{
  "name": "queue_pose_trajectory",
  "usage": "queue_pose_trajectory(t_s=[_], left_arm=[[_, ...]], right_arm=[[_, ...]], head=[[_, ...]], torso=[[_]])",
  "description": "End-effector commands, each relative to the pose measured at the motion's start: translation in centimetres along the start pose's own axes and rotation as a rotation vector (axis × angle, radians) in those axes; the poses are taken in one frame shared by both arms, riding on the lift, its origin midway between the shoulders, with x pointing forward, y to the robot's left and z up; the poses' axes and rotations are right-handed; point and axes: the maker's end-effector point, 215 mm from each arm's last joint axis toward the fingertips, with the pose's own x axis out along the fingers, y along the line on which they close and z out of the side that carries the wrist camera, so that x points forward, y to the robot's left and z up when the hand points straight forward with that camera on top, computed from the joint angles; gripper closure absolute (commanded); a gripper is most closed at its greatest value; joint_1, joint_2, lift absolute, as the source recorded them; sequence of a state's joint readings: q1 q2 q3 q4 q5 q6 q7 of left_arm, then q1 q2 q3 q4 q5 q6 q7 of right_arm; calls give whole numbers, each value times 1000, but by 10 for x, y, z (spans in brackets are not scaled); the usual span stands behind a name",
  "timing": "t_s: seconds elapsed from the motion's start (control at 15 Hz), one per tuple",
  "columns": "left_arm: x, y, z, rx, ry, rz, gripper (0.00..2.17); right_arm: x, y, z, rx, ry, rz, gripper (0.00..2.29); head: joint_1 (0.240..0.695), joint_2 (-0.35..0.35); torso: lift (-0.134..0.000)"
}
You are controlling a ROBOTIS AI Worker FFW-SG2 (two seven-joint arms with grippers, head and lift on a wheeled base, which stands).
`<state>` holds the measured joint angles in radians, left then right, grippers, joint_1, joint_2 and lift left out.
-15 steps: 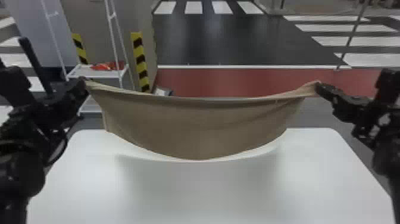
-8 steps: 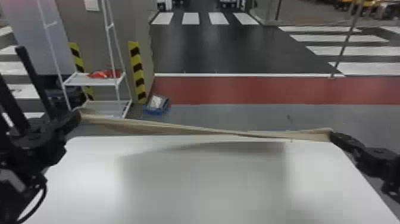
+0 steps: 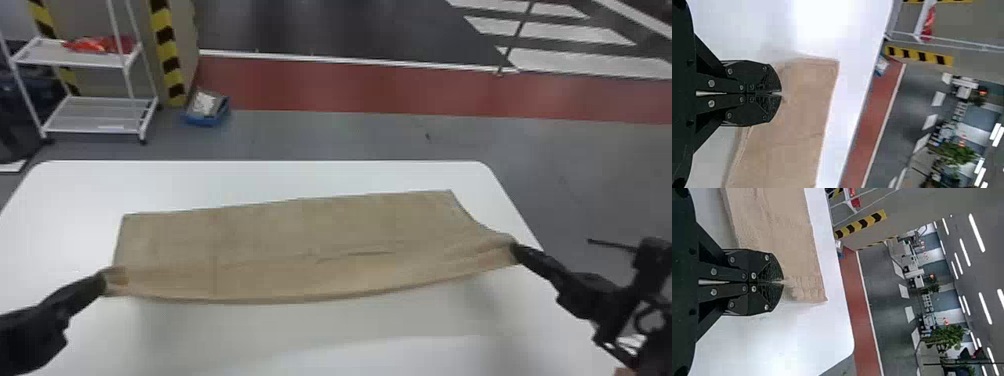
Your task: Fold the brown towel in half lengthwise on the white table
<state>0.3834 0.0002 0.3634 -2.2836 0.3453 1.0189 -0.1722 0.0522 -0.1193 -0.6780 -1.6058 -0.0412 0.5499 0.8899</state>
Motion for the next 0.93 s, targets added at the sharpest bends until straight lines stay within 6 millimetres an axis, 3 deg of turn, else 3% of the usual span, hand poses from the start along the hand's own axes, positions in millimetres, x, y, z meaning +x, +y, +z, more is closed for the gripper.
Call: queue_pose_trajectory(t_s=[0.0,0.13,0.33,0.47,0.6,0.87], left_arm=[[-33,-8,-45,-28,169,-12,1892],[-65,-12,-66,-51,270,-26,1892],[-70,-9,-61,-43,259,-14,1892],[-59,2,-44,-34,212,25,1889],[-42,15,-20,-33,142,58,1889],[-18,37,5,-45,97,123,1889]], right_arm=[[-29,-4,-15,72,44,-9,1325],[-50,9,-17,170,66,23,1325],[-57,39,-32,225,168,62,1325],[-54,50,-43,304,216,74,1325],[-38,49,-27,322,209,57,1325],[9,39,-1,417,236,32,1325]], head=[[695,-174],[695,-217],[695,-251],[695,-230],[695,-180],[695,-120]], torso=[[-57],[-57],[-57],[-57],[-57],[-57]])
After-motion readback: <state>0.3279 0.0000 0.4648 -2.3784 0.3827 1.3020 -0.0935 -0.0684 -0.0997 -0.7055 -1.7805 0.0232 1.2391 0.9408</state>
